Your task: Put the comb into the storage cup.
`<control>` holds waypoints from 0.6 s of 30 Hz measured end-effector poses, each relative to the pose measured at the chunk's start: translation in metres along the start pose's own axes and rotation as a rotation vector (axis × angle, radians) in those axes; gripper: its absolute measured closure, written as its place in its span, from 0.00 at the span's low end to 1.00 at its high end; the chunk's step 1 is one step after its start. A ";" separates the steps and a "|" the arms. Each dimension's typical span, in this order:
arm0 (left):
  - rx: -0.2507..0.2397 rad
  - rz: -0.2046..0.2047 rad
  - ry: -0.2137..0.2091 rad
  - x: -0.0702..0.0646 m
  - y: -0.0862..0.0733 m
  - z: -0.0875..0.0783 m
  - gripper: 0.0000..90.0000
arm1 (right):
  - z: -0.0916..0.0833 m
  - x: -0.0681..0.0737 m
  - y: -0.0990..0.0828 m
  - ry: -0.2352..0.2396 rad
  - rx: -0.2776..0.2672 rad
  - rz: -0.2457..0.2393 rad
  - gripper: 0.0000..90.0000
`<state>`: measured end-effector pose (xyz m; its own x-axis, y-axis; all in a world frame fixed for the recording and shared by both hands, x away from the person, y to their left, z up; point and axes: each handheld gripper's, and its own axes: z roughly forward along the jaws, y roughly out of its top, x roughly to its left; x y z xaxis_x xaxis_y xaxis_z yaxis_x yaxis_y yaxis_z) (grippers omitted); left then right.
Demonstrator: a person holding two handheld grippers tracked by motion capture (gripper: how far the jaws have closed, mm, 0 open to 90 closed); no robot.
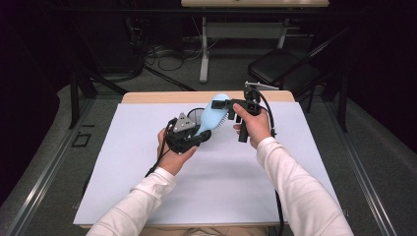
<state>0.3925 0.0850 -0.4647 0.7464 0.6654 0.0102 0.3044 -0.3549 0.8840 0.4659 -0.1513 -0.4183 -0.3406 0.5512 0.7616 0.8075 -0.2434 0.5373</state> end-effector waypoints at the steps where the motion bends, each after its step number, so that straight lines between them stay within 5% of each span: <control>1: -0.001 0.001 0.001 0.000 0.000 0.000 0.77 | 0.000 0.000 0.000 -0.001 0.000 0.003 0.52; 18: -0.003 -0.006 -0.004 -0.001 -0.002 0.002 0.77 | -0.001 0.000 0.000 -0.009 0.005 0.015 0.53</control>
<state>0.3927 0.0836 -0.4671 0.7468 0.6650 0.0026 0.3076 -0.3489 0.8853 0.4649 -0.1516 -0.4179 -0.3242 0.5543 0.7666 0.8151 -0.2476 0.5237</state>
